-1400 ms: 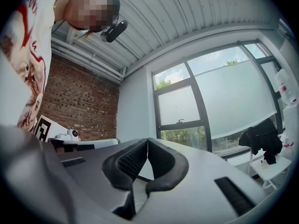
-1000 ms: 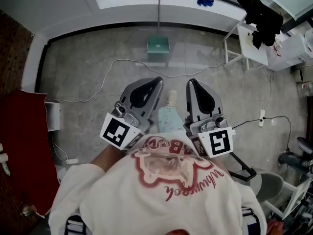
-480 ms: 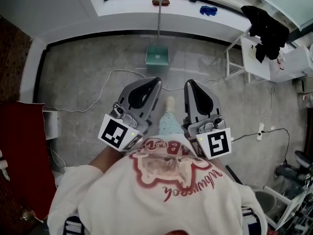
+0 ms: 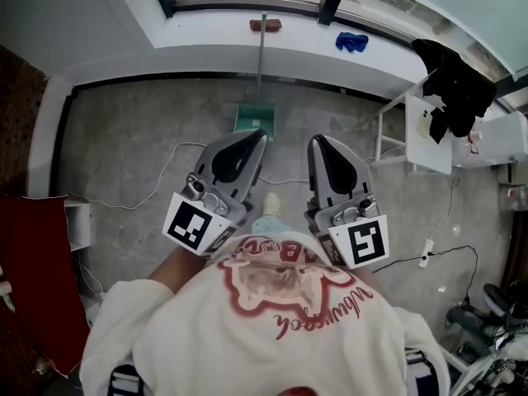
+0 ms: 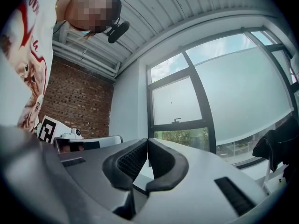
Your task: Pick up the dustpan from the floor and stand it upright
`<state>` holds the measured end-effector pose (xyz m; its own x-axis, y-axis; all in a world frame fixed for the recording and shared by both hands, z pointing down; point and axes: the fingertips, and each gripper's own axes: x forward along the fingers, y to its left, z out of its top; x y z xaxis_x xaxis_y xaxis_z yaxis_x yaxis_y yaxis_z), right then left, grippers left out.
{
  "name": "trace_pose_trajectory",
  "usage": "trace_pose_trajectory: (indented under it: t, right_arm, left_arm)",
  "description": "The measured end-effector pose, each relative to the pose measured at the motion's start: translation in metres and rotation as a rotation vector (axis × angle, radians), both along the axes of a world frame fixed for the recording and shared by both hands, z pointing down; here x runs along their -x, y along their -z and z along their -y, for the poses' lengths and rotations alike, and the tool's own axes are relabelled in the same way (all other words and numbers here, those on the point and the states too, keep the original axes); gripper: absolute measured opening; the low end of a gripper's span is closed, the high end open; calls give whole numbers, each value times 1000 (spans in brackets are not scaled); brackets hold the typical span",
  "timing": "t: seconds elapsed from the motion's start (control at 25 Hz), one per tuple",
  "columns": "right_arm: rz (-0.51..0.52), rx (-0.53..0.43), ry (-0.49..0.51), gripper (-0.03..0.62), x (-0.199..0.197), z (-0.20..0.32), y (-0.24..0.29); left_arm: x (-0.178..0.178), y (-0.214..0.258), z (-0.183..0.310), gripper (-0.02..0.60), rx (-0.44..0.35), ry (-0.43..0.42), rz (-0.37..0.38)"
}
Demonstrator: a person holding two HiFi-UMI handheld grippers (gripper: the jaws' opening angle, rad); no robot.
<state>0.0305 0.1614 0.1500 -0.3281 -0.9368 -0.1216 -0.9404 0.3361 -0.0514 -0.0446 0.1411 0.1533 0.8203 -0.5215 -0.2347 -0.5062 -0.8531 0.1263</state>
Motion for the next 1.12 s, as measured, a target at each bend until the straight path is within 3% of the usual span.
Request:
trace_pose_trajectory:
  t: [0.32,0.92,1.12]
  right_arm:
    - [-4,28,35,25,-44,75,1]
    - [26,86,5,25,-38,128,-19]
    - [13,51,6,25,-27,139,-16]
  left_arm:
    - [-40,12,72,18,4,70,-28]
    - [-29,0,130,19,27,60,4]
    - [-23,-4,137,20,35,43,4]
